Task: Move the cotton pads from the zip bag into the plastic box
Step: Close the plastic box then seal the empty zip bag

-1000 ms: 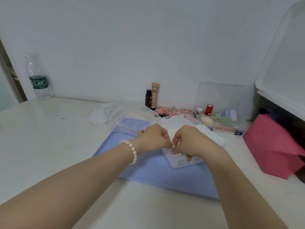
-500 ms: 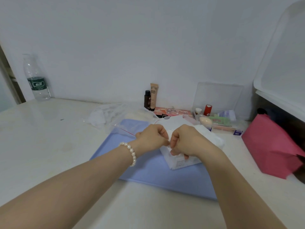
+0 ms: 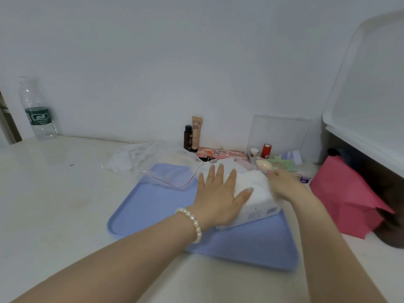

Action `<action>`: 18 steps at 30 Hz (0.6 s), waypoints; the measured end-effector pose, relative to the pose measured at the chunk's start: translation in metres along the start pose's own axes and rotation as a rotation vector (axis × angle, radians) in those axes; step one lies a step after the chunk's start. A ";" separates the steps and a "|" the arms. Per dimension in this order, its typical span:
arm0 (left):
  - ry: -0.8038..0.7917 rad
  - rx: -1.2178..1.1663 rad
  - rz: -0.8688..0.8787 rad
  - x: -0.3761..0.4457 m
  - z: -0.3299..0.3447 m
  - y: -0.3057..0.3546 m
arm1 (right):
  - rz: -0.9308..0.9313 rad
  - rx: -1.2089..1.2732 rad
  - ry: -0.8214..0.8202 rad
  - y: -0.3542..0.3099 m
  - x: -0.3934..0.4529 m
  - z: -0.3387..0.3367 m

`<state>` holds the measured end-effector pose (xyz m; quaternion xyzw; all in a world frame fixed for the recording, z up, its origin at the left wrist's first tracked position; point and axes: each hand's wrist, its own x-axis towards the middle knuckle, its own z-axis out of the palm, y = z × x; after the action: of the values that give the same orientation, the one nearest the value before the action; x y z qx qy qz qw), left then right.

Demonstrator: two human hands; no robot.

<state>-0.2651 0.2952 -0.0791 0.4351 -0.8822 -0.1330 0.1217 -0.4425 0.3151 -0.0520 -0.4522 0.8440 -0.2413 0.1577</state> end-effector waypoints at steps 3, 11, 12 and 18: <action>-0.059 0.161 -0.006 0.005 0.009 -0.002 | 0.019 -0.087 -0.083 -0.007 -0.008 0.016; -0.181 0.164 0.170 -0.002 -0.018 -0.058 | 0.130 -0.364 -0.084 -0.039 -0.050 0.048; -0.190 0.123 0.178 -0.006 -0.023 -0.065 | 0.130 -0.414 -0.096 -0.043 -0.058 0.052; 0.171 -0.023 0.238 -0.006 -0.048 -0.082 | -0.096 -0.434 0.008 -0.054 -0.080 0.050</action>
<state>-0.1854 0.2457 -0.0622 0.3359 -0.9123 -0.0904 0.2162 -0.3384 0.3432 -0.0600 -0.5144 0.8542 -0.0633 0.0415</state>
